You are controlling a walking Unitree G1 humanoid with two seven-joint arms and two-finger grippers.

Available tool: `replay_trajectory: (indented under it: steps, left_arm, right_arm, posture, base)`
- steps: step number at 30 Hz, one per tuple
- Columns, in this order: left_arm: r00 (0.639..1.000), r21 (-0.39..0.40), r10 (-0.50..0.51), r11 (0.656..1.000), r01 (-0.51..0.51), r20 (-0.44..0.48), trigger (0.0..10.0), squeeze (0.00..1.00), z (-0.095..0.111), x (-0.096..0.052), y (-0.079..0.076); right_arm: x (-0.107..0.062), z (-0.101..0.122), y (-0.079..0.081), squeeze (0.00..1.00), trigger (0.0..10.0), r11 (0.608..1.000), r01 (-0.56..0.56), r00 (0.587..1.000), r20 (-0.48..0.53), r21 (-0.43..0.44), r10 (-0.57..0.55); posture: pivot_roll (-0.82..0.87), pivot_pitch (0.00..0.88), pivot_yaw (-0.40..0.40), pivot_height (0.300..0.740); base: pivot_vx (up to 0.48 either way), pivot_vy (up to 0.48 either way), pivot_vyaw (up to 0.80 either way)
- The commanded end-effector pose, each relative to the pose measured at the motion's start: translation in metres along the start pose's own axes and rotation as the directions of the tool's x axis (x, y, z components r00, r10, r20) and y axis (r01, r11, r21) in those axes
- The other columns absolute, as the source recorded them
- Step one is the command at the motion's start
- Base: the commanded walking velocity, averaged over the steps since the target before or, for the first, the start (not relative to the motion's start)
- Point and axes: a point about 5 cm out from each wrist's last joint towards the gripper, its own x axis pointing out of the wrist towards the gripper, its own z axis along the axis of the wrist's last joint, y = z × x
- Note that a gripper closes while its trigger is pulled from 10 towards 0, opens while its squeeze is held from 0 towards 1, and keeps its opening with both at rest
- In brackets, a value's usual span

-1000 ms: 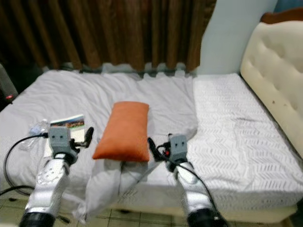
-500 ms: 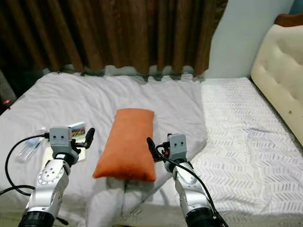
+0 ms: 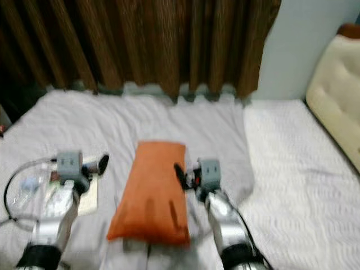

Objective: Clean up the room

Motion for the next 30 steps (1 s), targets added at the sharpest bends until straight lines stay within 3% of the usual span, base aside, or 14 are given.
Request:
replay_trajectory:
  steps: [1,2,3,4,7,10,15,18,23,30]
  left_arm:
    - [0.999,-0.039,-0.026,0.999,0.025,-0.027,10.0,0.0,-0.003,0.006,-0.004]
    - [0.997,-0.103,-0.009,0.995,0.001,-0.077,10.0,0.0,-0.006,0.012,0.001]
    - [0.987,-0.226,0.044,0.971,-0.078,-0.155,10.0,0.0,-0.009,0.018,0.015]
    - [0.98,-0.298,0.078,0.946,-0.131,-0.184,10.0,0.0,-0.009,0.021,0.023]
    - [0.974,-0.444,0.063,0.882,-0.156,-0.218,10.0,0.0,-0.006,0.026,0.027]
    - [0.973,-0.485,-0.01,0.868,-0.106,-0.229,10.0,0.0,-0.008,0.029,0.02]
    - [0.97,-0.563,-0.053,0.821,-0.094,-0.239,10.0,0.0,-0.015,0.028,0.009]
    - [0.967,-0.61,-0.085,0.788,-0.082,-0.24,10.0,0.0,-0.02,0.027,0.002]
    - [0.969,-0.641,-0.122,0.766,-0.047,-0.216,10.0,0.0,-0.018,0.029,-0.003]
    - [0.975,-0.61,-0.177,0.79,0.06,-0.133,10.0,0.0,0.005,0.039,0.001]
  right_arm:
    - [-0.002,-0.006,-0.01,0.0,10.0,0.998,0.03,0.999,-0.039,0.05,-0.028]
    - [-0.001,-0.01,-0.013,0.0,10.0,0.993,0.047,0.997,-0.072,0.11,-0.039]
    - [0.0,-0.016,-0.017,0.0,10.0,0.979,0.085,0.99,-0.123,0.187,-0.063]
    - [0.001,-0.019,-0.019,0.0,10.0,0.969,0.108,0.986,-0.151,0.223,-0.075]
    - [0.004,-0.023,-0.021,0.0,10.0,0.938,0.144,0.978,-0.191,0.315,-0.086]
    - [0.003,-0.025,-0.025,0.0,10.0,0.894,0.195,0.972,-0.202,0.404,-0.121]
    - [0.01,-0.021,-0.017,0.0,10.0,0.848,0.193,0.978,-0.163,0.494,-0.128]
    - [0.014,-0.018,-0.012,0.0,10.0,0.834,0.19,0.98,-0.148,0.518,-0.132]
    - [0.021,-0.013,-0.002,0.0,10.0,0.806,0.166,0.986,-0.117,0.569,-0.12]
    - [0.028,-0.002,0.018,0.0,10.0,0.824,0.032,0.999,-0.042,0.566,-0.01]
  posture:
    - [0.05,0.025,0.014,0.74]
    - [0.05,0.059,0.016,0.74]
    - [0.04,0.141,0.022,0.74]
    - [0.04,0.157,0.026,0.74]
    - [0.01,0.274,0.029,0.74]
    - [-0.02,0.404,0.027,0.74]
    - [-0.03,0.518,0.036,0.74]
    - [-0.05,0.536,0.037,0.74]
    - [-0.07,0.539,0.035,0.74]
    - [-0.08,0.522,0.04,0.74]
  base:
    - [0.48,0.0,0.0]
    - [0.446,0.0,0.0]
    - [0.0,0.0,0.0]
    - [0.0,0.0,0.0]
    - [0.0,0.0,0.0]
    - [0.0,0.0,0.0]
    - [0.0,0.0,0.0]
    - [0.0,0.0,0.0]
    - [0.0,0.0,0.0]
    - [0.0,0.0,0.0]
